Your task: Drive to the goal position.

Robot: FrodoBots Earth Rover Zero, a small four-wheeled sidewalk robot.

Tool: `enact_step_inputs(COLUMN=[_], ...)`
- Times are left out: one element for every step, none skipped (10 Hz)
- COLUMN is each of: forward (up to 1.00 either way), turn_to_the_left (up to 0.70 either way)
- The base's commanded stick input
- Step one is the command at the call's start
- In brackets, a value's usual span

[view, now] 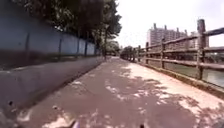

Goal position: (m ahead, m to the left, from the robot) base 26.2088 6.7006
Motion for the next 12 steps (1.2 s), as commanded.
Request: enact_step_inputs(forward=[0.7, 0.7, 0.7, 0.7, 0.7, 0.7, 0.7, 0.7, 0.7, 0.7, 0.7, 0.7], turn_to_the_left=[0.0, 0.0, 0.0, 0.0, 0.0, 0.0, 0.0, 0.0, 0.0, 0.0, 0.0, 0.0])
